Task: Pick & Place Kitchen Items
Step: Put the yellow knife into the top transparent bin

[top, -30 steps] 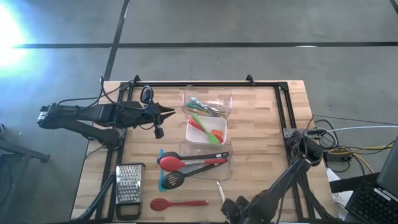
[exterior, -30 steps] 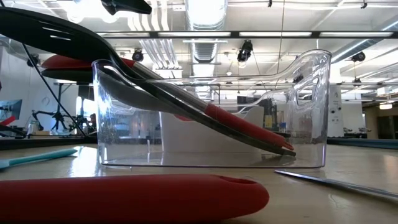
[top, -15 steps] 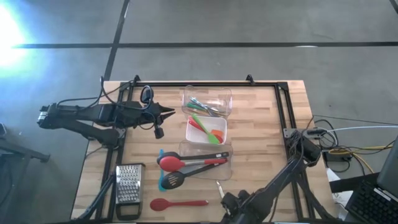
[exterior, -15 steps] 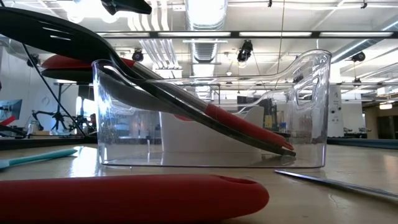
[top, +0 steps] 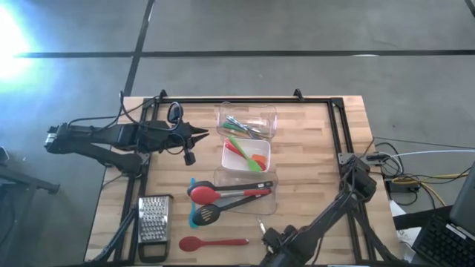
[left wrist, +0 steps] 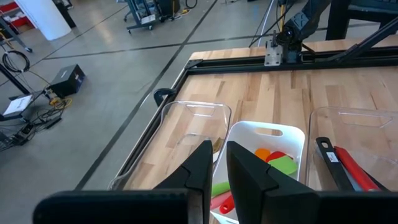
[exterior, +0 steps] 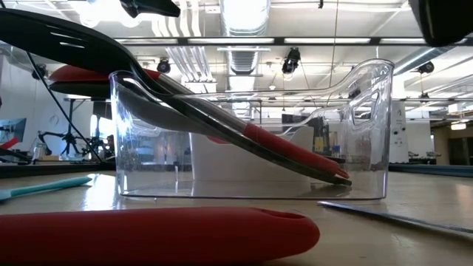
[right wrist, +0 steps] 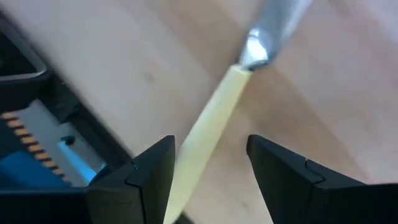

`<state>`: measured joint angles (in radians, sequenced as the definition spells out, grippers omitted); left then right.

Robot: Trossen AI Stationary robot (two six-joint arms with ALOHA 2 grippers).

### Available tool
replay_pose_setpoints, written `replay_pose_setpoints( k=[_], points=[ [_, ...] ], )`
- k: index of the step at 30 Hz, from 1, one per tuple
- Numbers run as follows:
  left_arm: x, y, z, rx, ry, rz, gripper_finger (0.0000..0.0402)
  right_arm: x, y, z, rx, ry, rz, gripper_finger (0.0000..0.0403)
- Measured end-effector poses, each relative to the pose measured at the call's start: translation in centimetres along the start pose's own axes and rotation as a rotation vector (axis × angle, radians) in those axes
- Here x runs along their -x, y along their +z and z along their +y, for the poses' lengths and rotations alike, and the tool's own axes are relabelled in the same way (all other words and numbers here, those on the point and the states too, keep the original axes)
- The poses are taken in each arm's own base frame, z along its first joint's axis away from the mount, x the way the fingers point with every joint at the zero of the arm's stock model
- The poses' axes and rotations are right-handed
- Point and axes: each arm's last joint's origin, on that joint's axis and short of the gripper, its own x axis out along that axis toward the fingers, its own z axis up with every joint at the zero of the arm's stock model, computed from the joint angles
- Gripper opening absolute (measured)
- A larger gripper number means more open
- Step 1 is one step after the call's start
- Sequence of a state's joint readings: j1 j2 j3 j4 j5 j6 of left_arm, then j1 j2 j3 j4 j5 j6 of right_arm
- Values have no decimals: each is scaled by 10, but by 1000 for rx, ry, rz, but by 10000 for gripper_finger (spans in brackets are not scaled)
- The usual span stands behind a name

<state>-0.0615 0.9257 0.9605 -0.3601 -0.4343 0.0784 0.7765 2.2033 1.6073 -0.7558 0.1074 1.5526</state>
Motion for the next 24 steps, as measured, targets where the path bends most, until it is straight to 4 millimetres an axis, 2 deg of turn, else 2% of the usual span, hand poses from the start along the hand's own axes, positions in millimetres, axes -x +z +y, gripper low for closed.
replay_pose_setpoints(
  k=[7, 15, 24],
  points=[
    [0, 0, 0, 0, 0, 1, 51, -4, 4, -13, -10, -131, 4, 201],
    [0, 0, 0, 0, 0, 1, 51, 0, 3, -18, 51, -171, 54, 169],
    [0, 0, 0, 0, 1, 1, 51, 1, -6, -18, 316, -160, 98, 124]
  ],
)
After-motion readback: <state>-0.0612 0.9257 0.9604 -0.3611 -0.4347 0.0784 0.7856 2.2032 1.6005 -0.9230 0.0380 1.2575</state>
